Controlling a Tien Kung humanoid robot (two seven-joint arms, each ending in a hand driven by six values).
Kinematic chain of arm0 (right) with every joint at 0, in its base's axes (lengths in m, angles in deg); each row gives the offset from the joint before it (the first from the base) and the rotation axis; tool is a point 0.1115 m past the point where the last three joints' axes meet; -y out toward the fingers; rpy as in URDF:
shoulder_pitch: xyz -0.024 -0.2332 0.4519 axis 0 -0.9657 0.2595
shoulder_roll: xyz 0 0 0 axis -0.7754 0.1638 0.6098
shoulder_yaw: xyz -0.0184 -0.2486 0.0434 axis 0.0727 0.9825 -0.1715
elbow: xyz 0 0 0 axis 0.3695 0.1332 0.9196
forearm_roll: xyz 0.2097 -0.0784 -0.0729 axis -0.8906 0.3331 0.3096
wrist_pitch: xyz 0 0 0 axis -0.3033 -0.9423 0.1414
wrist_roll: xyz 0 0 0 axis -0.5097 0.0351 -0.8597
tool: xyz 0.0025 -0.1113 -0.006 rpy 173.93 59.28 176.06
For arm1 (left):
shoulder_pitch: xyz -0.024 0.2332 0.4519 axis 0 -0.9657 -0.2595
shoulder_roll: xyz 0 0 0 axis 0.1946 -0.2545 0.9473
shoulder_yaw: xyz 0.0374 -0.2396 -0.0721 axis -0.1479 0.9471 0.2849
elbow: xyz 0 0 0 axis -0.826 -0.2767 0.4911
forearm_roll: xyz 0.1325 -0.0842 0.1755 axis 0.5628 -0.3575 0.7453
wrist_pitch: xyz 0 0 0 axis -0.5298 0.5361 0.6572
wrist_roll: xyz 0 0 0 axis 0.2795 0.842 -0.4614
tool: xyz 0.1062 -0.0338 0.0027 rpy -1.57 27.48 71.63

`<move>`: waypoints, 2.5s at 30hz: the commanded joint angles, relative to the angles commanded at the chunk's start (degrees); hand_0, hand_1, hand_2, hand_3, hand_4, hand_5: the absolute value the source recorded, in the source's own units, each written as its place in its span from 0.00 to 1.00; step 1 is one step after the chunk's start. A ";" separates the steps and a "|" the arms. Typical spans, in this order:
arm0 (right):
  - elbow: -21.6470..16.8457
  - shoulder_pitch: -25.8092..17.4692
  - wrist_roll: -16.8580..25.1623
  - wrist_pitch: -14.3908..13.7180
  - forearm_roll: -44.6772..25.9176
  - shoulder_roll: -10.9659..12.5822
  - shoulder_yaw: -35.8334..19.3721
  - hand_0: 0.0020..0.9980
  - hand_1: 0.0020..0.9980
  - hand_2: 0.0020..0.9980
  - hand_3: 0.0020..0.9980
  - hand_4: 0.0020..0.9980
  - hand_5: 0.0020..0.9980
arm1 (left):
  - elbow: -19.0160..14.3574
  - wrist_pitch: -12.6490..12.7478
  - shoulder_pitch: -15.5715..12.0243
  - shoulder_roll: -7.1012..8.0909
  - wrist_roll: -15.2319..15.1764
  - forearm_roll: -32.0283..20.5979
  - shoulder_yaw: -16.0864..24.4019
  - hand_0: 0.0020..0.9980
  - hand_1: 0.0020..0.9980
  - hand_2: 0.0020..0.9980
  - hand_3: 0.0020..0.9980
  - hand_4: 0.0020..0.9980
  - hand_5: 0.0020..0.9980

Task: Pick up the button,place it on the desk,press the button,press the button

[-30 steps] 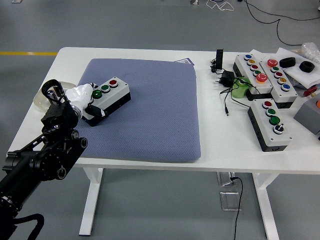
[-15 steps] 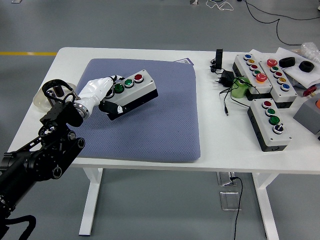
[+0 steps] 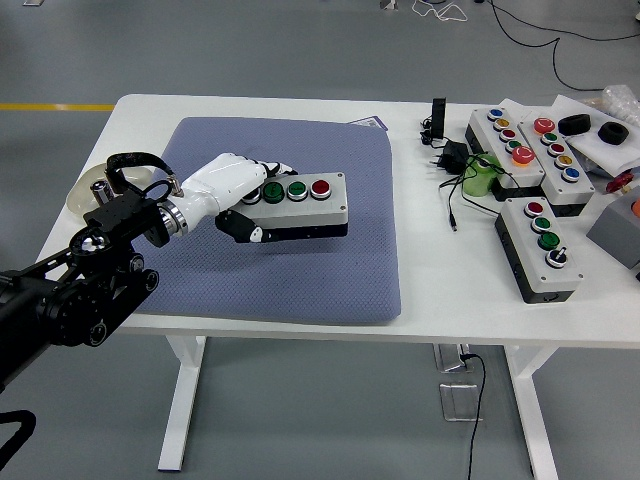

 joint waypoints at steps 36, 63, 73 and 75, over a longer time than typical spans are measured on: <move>0.00 0.10 0.14 0.02 0.41 0.09 -0.39 0.65 0.53 0.56 0.63 0.23 0.25 | -11.64 -13.93 -5.49 2.58 7.29 5.99 11.18 1.00 1.00 1.00 1.00 1.00 0.48; 0.00 -0.41 0.13 -0.12 -0.16 0.07 -0.13 0.65 0.53 0.56 0.63 0.23 0.25 | -31.69 -30.87 -10.21 2.82 22.74 7.20 14.95 0.00 0.00 0.04 0.85 0.52 0.07; 0.00 -0.46 0.12 -0.01 0.18 0.09 -0.40 0.65 0.53 0.56 0.63 0.23 0.25 | -30.86 -31.16 -10.28 2.56 23.37 6.89 13.90 0.00 0.00 0.04 0.85 0.52 0.05; 0.00 -0.40 0.13 0.01 0.24 0.08 -0.45 0.65 0.53 0.56 0.63 0.23 0.25 | -30.65 -31.13 -10.19 2.51 23.46 7.09 14.09 0.00 0.00 0.04 0.86 0.53 0.03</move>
